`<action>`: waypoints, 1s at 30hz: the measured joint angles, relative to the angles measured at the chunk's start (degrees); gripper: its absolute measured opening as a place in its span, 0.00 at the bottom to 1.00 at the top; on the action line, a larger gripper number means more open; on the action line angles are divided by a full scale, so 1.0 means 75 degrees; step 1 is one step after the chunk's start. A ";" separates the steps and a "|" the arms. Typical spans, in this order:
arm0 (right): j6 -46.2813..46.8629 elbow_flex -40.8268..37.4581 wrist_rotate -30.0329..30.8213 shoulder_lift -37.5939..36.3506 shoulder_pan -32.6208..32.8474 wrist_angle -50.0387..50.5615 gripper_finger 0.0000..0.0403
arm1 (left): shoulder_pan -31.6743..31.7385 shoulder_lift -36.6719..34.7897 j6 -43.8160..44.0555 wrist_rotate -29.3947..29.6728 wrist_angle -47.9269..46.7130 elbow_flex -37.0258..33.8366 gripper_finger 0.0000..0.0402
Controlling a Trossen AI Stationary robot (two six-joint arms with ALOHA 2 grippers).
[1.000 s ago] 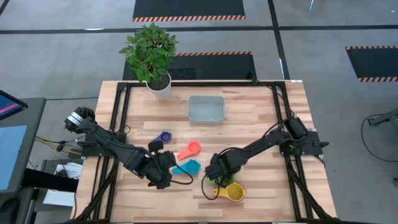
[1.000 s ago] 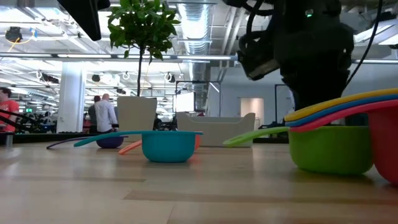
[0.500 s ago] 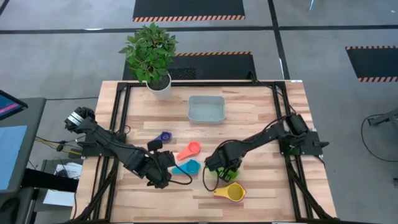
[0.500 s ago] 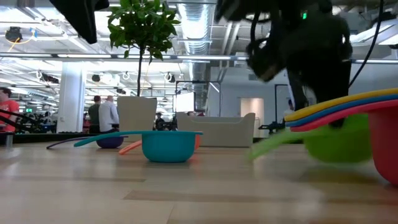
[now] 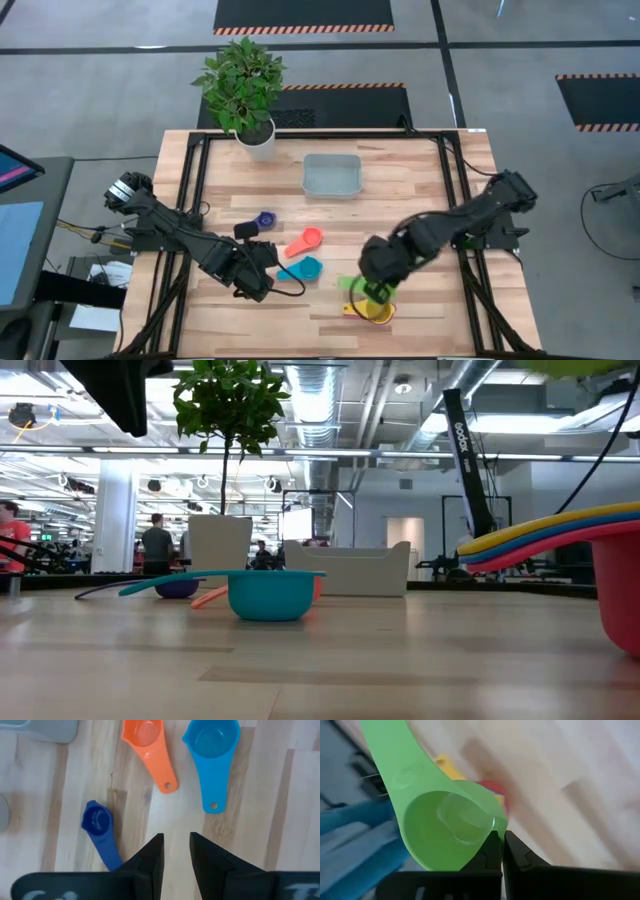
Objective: Nest measuring cups in basket
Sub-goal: Stack the green measuring cup on top of the yellow measuring cup
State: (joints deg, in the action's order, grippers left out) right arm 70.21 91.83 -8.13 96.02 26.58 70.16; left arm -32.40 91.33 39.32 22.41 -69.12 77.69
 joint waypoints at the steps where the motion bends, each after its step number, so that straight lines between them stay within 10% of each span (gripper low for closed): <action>1: 0.0198 0.0000 0.0111 -0.0049 0.0168 -0.0190 0.01 | 0.0000 0.0000 -0.0055 0.0033 -0.0001 0.0000 0.20; 30: 0.1095 -0.0015 0.0312 0.1647 0.1054 -0.0024 0.01 | 0.0000 0.0000 -0.0314 0.0111 -0.0001 0.0000 0.20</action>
State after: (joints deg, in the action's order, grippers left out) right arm 78.42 91.72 -5.78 108.38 34.48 69.97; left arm -32.40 91.33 36.97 23.24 -69.12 77.69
